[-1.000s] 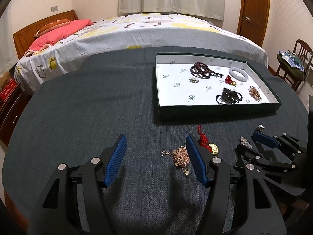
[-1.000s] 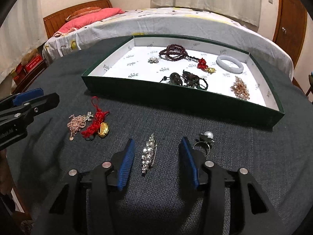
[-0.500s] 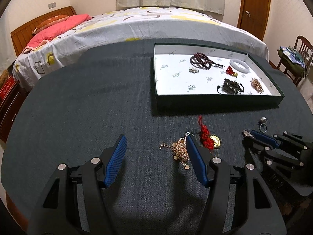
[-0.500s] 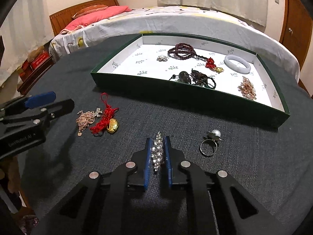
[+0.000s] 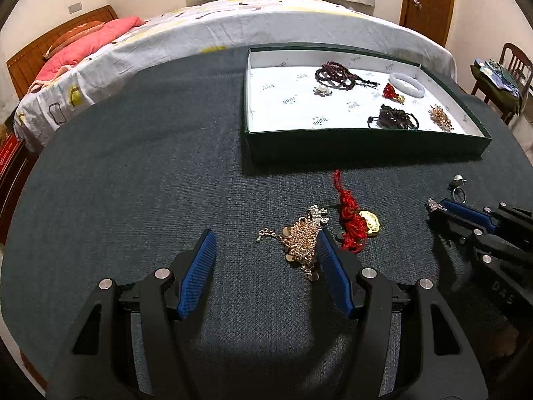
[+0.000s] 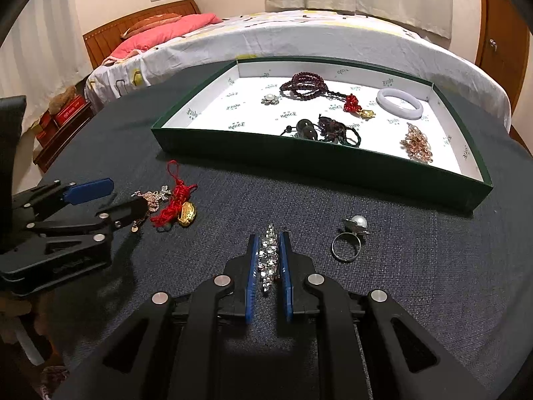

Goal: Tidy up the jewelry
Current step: 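Grasp the gold chain necklace with the left tool, then carry the chain and crystal brooch into the box and open both tools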

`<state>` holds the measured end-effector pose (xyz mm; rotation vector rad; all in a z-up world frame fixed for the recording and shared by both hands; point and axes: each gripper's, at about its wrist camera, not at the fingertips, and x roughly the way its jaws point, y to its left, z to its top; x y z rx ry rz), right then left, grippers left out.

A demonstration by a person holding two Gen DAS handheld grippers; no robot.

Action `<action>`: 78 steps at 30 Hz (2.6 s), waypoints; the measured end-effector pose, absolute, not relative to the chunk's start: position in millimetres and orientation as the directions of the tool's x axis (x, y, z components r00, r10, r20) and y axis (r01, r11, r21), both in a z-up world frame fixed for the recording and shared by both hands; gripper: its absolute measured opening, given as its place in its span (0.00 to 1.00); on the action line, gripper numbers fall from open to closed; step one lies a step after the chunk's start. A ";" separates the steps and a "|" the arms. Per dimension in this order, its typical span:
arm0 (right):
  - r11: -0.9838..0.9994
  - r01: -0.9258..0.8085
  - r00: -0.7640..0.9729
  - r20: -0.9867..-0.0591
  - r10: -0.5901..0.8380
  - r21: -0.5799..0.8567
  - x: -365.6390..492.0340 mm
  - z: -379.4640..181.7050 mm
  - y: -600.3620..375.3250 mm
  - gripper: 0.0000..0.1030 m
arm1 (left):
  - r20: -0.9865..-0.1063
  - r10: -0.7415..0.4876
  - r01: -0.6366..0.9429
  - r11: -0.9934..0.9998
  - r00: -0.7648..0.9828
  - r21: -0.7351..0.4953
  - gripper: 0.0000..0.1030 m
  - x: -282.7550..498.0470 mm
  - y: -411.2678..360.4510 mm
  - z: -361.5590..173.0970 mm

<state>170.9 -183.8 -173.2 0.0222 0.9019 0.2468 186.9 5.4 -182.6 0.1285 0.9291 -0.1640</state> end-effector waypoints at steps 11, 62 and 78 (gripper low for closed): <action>0.973 -0.190 0.596 -0.771 0.222 0.133 170.2 -172.9 -191.6 0.13 | -0.803 -0.152 0.233 0.972 0.576 -0.017 0.39 189.2 1.3 -186.3; 0.985 -0.125 0.795 -0.582 0.172 0.120 179.0 -70.3 -250.2 0.13 | -0.533 -0.293 0.285 0.953 0.794 -0.099 0.12 200.5 -19.8 -46.1; 0.996 -0.040 0.834 -0.546 0.076 0.078 257.0 -72.9 -298.9 0.13 | -0.536 -0.281 0.256 0.959 0.796 -0.122 0.12 292.5 -50.2 -65.8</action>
